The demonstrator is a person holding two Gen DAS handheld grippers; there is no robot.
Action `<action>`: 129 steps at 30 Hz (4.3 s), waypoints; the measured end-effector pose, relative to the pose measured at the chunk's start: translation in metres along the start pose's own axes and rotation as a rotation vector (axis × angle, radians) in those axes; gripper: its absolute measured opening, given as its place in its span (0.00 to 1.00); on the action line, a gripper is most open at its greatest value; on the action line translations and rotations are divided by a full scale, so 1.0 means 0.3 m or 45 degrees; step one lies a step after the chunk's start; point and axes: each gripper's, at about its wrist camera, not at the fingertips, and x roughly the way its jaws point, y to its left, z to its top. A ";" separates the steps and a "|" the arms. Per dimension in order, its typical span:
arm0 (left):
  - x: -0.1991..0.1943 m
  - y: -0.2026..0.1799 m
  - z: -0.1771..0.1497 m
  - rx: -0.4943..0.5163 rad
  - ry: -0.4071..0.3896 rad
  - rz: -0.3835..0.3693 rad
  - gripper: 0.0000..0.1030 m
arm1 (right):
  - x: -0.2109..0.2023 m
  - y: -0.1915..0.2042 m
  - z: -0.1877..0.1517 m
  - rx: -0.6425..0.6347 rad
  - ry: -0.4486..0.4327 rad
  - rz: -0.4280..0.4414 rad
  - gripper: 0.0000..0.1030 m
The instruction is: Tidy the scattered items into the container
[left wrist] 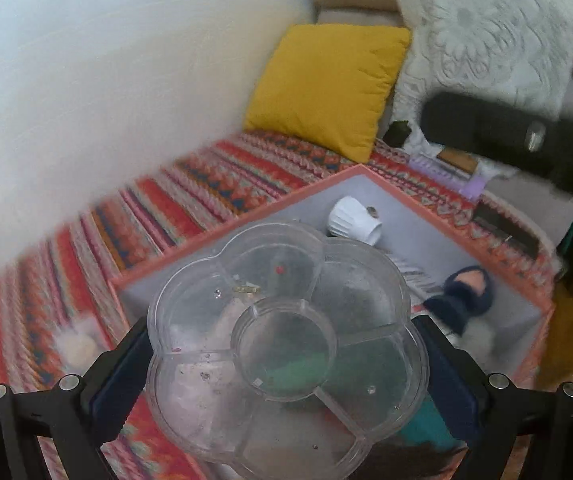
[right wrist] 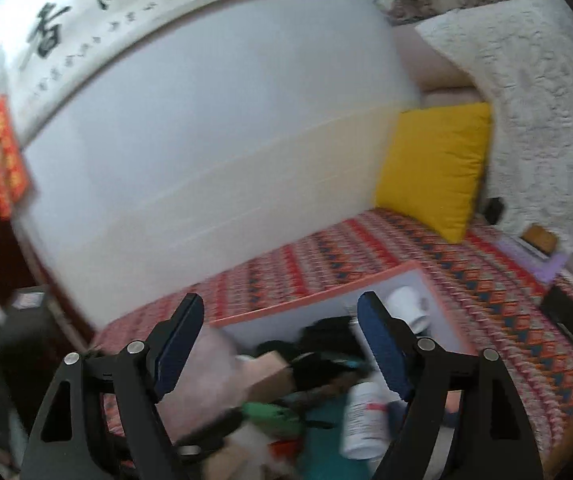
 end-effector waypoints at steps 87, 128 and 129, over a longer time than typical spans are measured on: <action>-0.568 0.633 -0.638 -0.690 -0.264 0.652 0.98 | -0.151 0.654 -0.243 -0.329 -0.150 0.137 0.43; -0.181 0.026 -0.255 -0.365 -0.111 0.226 0.98 | -0.111 -0.037 -0.119 0.037 0.070 -0.389 0.91; -0.199 0.026 -0.262 -0.366 -0.114 0.226 0.98 | -0.131 -0.015 -0.149 0.026 0.076 -0.409 0.92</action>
